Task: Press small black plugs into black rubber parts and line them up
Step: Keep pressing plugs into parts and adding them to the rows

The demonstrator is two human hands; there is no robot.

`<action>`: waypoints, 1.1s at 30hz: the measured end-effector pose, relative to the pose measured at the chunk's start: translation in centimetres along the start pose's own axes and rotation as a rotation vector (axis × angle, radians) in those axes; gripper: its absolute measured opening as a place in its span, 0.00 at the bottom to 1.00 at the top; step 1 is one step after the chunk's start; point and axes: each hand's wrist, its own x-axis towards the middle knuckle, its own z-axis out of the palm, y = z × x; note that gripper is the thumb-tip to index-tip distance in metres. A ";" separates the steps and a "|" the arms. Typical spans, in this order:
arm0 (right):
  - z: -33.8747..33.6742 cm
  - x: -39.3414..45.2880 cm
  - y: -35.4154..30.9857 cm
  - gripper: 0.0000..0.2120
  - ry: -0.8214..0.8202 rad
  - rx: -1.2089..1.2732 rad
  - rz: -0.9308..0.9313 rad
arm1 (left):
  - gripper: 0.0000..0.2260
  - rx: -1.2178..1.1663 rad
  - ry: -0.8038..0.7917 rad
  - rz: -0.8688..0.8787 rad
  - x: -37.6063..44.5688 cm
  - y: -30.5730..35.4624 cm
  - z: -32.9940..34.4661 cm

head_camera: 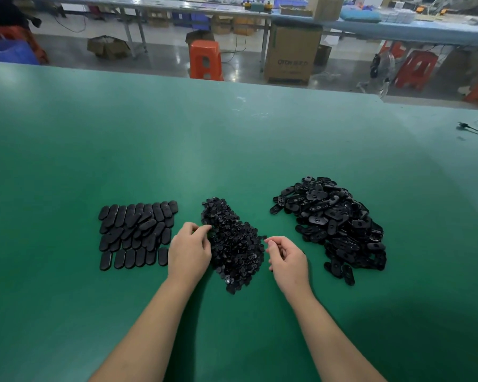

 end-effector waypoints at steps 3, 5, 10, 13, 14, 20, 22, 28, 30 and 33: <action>0.1 0.0 0.0 0.09 -0.001 -0.010 -0.011 | 0.13 0.006 0.012 -0.001 0.0 0.1 0.0; 0.0 -0.1 0.1 0.09 -0.007 -0.021 -0.015 | 0.12 -0.001 0.015 -0.006 -0.1 0.2 0.1; 0.0 -0.4 -0.4 0.11 -0.029 -0.086 -0.069 | 0.06 -0.076 0.066 -0.020 -0.3 0.0 0.0; -0.6 -0.7 -0.7 0.09 0.006 -0.175 -0.145 | 0.05 -0.084 0.120 -0.010 -0.3 0.0 0.0; -1.2 -0.7 -0.6 0.08 0.033 -0.227 -0.149 | 0.05 -0.086 0.140 -0.015 -0.3 -0.1 0.0; -5.6 1.2 0.3 0.14 0.008 -0.623 0.011 | 0.05 -0.055 0.158 -0.066 -0.3 -0.5 0.4; -6.2 1.7 0.6 0.15 -0.033 -0.693 0.040 | 0.04 -0.053 0.138 -0.077 -0.4 -0.5 0.4; -5.9 2.1 1.1 0.10 -0.068 -0.734 0.061 | 0.05 -0.060 0.114 -0.095 -0.3 -0.4 0.2; -5.9 2.3 1.0 0.08 -0.070 -0.693 0.065 | 0.04 -0.062 0.113 -0.093 -0.4 -0.3 0.2; -5.6 2.6 0.9 0.06 -0.078 -0.634 0.042 | 0.04 -0.068 0.105 -0.099 -0.4 -0.3 0.1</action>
